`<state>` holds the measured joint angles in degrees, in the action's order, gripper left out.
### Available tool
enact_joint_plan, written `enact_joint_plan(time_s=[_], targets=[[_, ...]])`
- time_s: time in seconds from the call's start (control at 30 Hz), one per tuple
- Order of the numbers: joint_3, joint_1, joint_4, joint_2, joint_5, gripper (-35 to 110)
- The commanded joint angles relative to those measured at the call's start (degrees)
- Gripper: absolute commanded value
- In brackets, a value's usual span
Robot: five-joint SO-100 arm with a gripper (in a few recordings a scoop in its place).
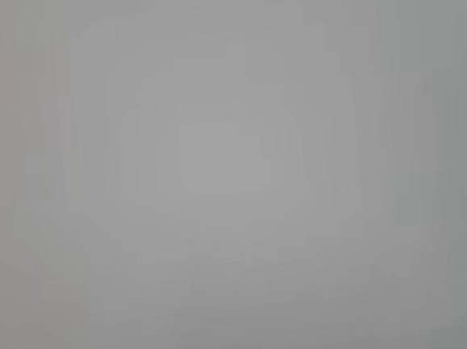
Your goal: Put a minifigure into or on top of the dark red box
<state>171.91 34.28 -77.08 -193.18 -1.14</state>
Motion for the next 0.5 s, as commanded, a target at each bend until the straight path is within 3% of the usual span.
enact_joint_plan(time_s=[0.0,0.47], targets=[[0.8,2.0,-0.5,-1.3,-1.4,0],[1.1,2.9,-0.7,-2.2,-2.1,0]])
